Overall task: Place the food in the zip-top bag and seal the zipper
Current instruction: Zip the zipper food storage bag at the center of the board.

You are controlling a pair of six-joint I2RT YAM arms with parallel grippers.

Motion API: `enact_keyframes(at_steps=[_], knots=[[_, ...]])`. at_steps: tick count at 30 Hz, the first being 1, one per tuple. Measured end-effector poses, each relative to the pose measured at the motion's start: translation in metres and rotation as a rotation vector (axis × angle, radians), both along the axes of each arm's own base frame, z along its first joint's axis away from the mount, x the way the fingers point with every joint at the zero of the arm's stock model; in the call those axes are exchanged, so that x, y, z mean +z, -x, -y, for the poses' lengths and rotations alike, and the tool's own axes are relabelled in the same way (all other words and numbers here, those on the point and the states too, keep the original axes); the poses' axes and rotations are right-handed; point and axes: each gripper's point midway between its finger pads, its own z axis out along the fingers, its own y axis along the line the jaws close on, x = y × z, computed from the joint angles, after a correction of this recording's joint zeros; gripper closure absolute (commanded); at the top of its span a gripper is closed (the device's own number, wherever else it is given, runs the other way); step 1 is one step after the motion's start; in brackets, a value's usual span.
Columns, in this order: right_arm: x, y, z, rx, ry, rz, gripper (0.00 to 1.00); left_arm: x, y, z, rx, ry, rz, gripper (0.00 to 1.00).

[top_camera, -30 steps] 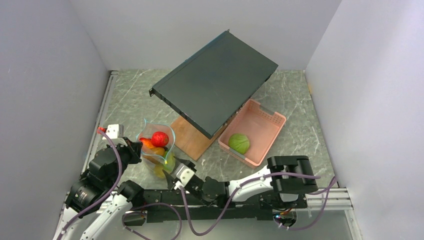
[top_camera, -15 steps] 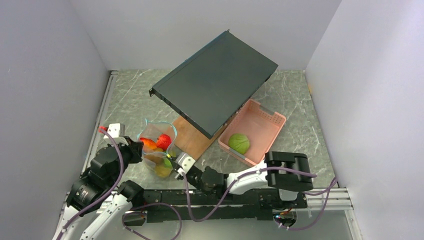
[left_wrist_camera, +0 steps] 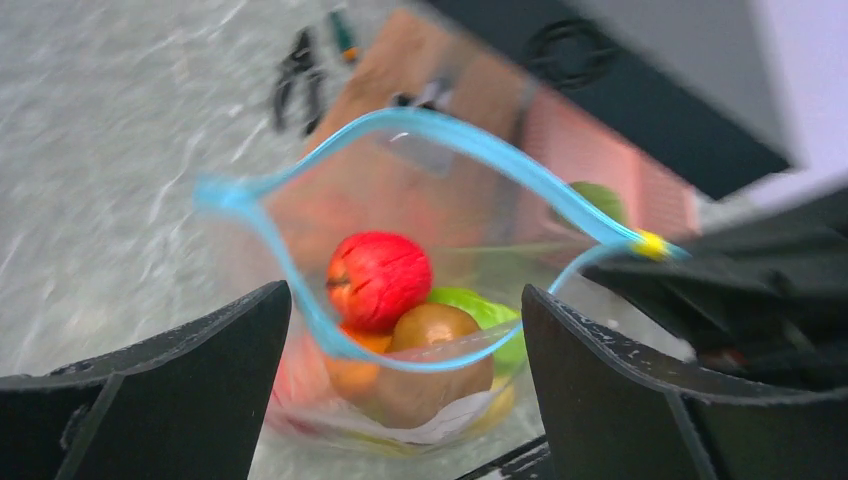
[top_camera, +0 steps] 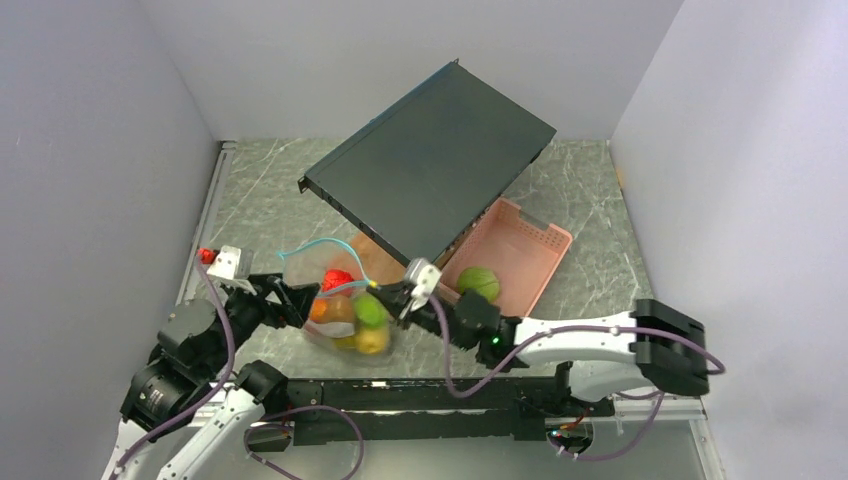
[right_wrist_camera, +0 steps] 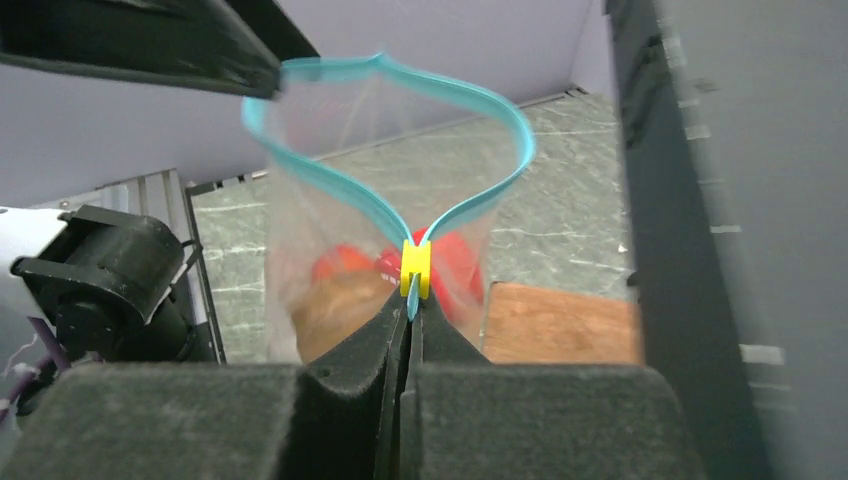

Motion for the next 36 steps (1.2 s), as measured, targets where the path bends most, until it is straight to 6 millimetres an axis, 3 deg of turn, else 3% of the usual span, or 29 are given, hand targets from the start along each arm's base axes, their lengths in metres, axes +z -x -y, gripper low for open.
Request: enact_keyframes(at_steps=[2, 5, 9, 13, 19, 23, 31, 36], knots=[[0.010, -0.009, 0.013, 0.016, -0.014, -0.016, 1.00, 0.023, 0.005, 0.017, -0.108, 0.025, 0.056, 0.12], [0.017, -0.006, 0.023, 0.076, -0.008, -0.025, 1.00, 0.058, 0.011, 0.051, -0.304, 0.048, 0.131, 0.18], [0.009, 0.005, 0.030, 0.172, 0.028, -0.039, 1.00, 0.077, 0.008, 0.094, -0.536, 0.035, 0.161, 0.18], [-0.006, 0.011, 0.038, 0.223, 0.068, -0.075, 1.00, 0.068, 0.008, 0.119, -0.702, -0.016, 0.180, 0.16], [-0.015, 0.019, 0.040, 0.274, 0.103, -0.102, 1.00, 0.061, 0.021, 0.135, -0.885, -0.125, 0.317, 0.17], [-0.019, 0.021, 0.040, 0.286, 0.116, -0.109, 1.00, 0.048, 0.019, 0.147, -0.967, -0.205, 0.354, 0.19], [-0.021, 0.022, 0.042, 0.288, 0.126, -0.116, 1.00, -0.007, 0.008, 0.171, -1.099, -0.341, 0.250, 0.40], [-0.022, 0.021, 0.045, 0.281, 0.134, -0.122, 1.00, -0.009, 0.011, 0.171, -1.104, -0.341, 0.267, 0.46]])
